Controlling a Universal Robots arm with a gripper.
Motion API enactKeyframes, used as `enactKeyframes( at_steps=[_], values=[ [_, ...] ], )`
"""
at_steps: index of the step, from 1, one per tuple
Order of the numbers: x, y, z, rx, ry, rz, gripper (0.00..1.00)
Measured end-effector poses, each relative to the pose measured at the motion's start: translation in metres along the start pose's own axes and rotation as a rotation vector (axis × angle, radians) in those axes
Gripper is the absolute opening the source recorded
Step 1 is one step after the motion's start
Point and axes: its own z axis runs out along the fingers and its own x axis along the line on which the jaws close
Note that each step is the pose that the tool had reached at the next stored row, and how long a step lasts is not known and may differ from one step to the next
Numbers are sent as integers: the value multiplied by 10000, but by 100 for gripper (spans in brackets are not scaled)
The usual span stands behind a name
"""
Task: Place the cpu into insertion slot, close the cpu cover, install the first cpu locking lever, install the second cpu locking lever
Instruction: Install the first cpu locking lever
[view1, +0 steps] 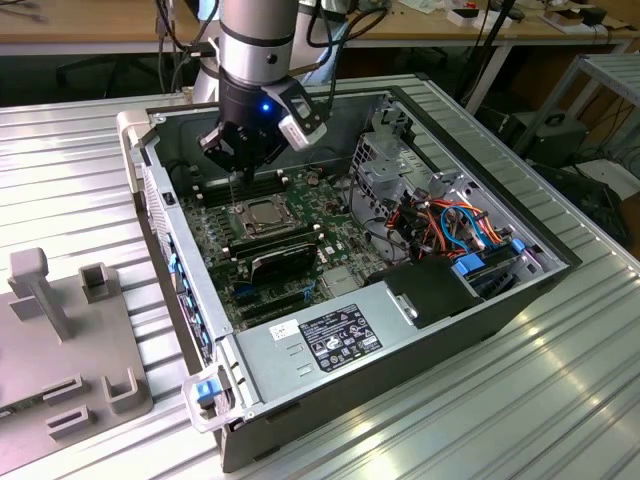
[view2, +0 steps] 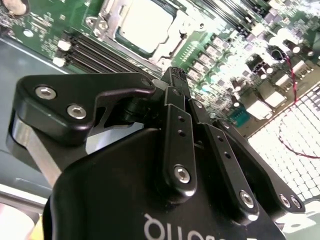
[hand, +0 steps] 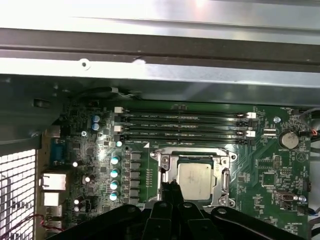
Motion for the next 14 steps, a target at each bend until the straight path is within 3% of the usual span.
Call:
enactKeyframes(
  at_steps=[7,14],
  values=[
    [165,-1,8,-4,4,-105,11],
    [192,-4,7,-19,4,-110,11]
  ],
)
